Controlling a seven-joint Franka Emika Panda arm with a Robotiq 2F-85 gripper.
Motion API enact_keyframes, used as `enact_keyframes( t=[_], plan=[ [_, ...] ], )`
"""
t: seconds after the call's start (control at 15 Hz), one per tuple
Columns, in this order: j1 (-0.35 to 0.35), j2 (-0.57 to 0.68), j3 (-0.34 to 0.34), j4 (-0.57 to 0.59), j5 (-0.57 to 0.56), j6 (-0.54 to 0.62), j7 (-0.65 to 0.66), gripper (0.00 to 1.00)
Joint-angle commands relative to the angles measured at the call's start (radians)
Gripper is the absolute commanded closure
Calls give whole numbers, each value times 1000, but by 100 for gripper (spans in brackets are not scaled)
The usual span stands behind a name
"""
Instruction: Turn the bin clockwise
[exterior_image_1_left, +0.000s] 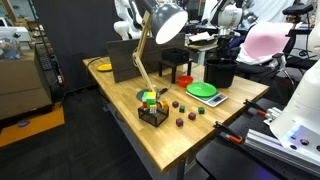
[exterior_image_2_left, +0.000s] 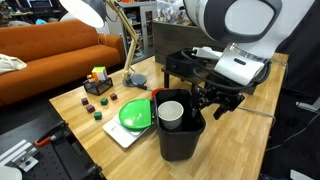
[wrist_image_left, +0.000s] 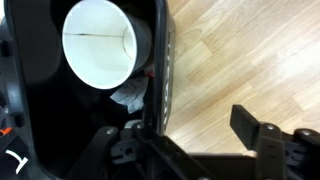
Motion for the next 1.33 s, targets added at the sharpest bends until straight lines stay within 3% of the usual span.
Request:
enact_keyframes(
  t=[0.0,0.13,0.67,1.27],
  plan=[
    [-5,-10,5,3,-18,-1,0,15],
    [-2,-31,4,-4,-32,-1,-2,1],
    [1,-35,4,-19,-33,13,-4,0],
    [1,-147,16,-86,-21,-22,-41,0]
  ],
)
